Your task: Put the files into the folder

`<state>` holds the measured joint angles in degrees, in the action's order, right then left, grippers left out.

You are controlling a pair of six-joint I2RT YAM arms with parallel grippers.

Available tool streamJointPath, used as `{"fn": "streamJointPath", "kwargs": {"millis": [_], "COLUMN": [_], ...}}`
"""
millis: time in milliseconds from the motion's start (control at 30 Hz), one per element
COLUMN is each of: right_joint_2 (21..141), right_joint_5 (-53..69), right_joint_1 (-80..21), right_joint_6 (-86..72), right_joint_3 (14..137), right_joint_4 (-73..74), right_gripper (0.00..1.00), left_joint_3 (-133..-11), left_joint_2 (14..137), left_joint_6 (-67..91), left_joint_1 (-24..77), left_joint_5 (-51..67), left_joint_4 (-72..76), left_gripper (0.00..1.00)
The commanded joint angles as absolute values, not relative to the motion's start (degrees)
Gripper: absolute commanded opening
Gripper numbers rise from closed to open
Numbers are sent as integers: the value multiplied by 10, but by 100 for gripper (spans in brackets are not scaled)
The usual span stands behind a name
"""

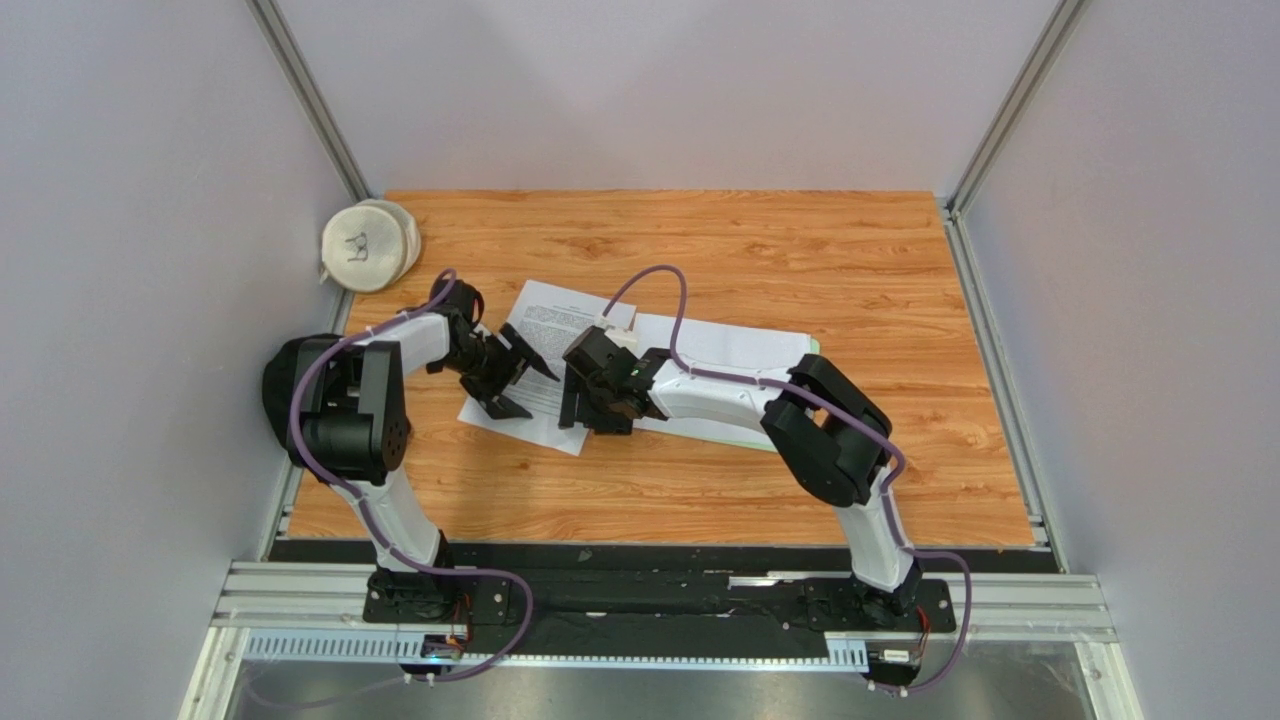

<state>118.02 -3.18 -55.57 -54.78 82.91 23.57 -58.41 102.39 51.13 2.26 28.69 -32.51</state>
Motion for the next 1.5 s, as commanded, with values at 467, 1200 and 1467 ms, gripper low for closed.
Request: {"fn": "streamJointPath", "kwargs": {"millis": [467,1200,1467], "right_joint_2": [1159,1208,1210], "right_joint_5": [31,146,207], "right_joint_1": [-552,-501,-467], "right_joint_6": [-596,-402,-409], "right_joint_3": [706,746,715], "right_joint_4": [33,-9,-70], "right_gripper": [66,82,86], "left_joint_3": [-551,-556,-560], "left_joint_2": [1010,986,995], "left_joint_6": [519,523,519], "left_joint_1": [25,25,25], "left_joint_5": [297,327,326], "left_joint_4": [-313,-317,-316], "left_gripper": [82,82,82]}}
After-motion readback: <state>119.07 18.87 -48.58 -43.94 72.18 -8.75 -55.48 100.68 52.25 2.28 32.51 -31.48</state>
